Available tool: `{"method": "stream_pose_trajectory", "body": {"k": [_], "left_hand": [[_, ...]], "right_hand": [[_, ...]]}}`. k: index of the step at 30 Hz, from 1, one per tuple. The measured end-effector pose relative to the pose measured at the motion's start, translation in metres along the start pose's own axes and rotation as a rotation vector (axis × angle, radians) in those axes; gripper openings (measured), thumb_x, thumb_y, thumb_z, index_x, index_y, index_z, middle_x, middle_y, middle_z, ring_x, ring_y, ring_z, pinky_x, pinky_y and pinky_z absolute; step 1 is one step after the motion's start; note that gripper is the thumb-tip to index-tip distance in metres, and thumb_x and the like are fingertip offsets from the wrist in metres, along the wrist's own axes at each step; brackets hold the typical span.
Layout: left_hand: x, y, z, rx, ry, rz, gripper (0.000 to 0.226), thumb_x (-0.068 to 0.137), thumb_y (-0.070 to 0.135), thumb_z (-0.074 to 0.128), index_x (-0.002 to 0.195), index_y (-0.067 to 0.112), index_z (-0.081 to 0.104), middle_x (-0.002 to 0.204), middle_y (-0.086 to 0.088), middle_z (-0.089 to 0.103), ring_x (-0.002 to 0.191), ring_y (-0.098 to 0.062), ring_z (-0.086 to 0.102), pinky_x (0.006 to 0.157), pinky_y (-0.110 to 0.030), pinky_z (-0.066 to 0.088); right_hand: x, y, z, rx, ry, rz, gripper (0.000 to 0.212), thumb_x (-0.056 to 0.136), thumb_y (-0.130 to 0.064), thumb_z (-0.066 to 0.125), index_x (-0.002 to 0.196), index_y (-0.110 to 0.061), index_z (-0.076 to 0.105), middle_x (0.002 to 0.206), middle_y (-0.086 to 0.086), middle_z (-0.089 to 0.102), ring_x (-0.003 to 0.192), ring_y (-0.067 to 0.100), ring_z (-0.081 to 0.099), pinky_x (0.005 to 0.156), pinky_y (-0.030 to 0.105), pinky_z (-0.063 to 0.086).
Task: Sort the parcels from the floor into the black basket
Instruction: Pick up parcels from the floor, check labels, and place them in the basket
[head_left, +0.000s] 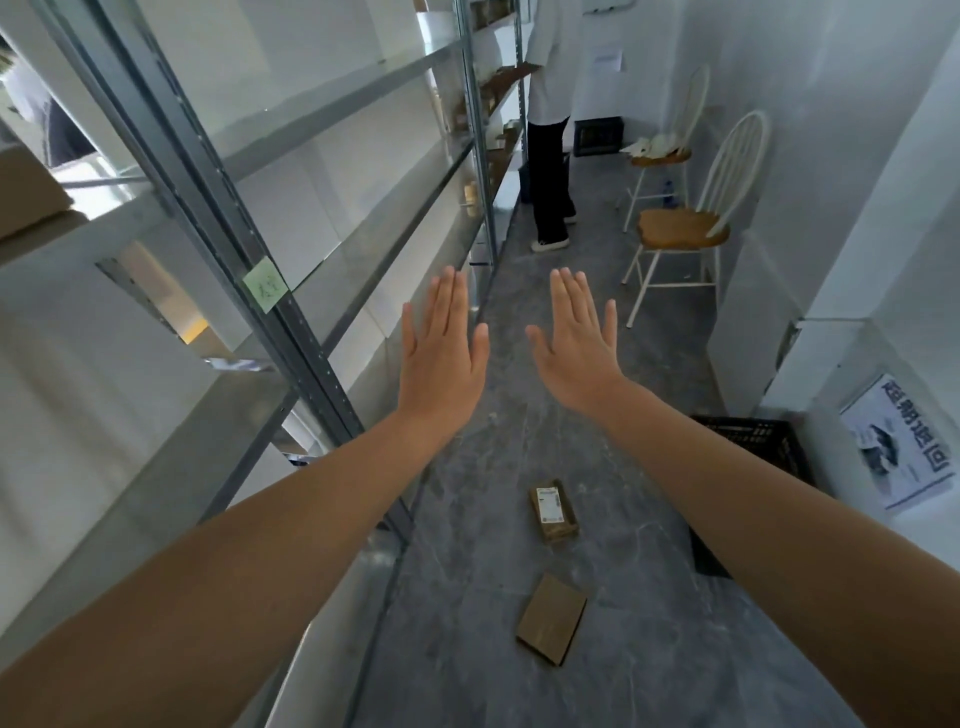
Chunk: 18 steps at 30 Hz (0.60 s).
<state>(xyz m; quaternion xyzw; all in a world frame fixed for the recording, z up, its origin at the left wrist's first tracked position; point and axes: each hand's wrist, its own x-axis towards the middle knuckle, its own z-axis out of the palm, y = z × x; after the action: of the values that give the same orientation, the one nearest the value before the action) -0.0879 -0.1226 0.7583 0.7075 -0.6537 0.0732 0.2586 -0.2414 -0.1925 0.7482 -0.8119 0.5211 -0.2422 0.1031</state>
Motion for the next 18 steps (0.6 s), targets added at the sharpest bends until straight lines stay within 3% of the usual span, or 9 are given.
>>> {"method": "stream_pose_trajectory", "body": {"k": [8,18], "left_hand": [[0.017,-0.003,0.034,0.02,-0.015,-0.03,0.06,0.106,0.035,0.019,0.157,0.013,-0.003,0.166,0.0,-0.007,0.151,-0.011,-0.011,0.123,-0.041,-0.009],[0.058,-0.054,0.054,-0.034,-0.033,-0.038,0.06,0.106,0.034,0.021,0.157,0.011,0.0,0.166,-0.002,-0.004,0.152,-0.013,-0.008,0.123,-0.044,-0.008]], "right_hand": [[0.015,0.027,0.026,0.018,-0.055,0.029,0.068,0.105,-0.038,0.029,0.157,-0.013,-0.005,0.165,-0.001,-0.009,0.15,0.012,-0.016,0.119,0.046,-0.014],[0.057,0.006,0.057,-0.028,-0.052,0.022,0.068,0.104,-0.037,0.031,0.157,-0.013,-0.004,0.165,-0.001,-0.007,0.15,0.011,-0.015,0.119,0.046,-0.014]]}}
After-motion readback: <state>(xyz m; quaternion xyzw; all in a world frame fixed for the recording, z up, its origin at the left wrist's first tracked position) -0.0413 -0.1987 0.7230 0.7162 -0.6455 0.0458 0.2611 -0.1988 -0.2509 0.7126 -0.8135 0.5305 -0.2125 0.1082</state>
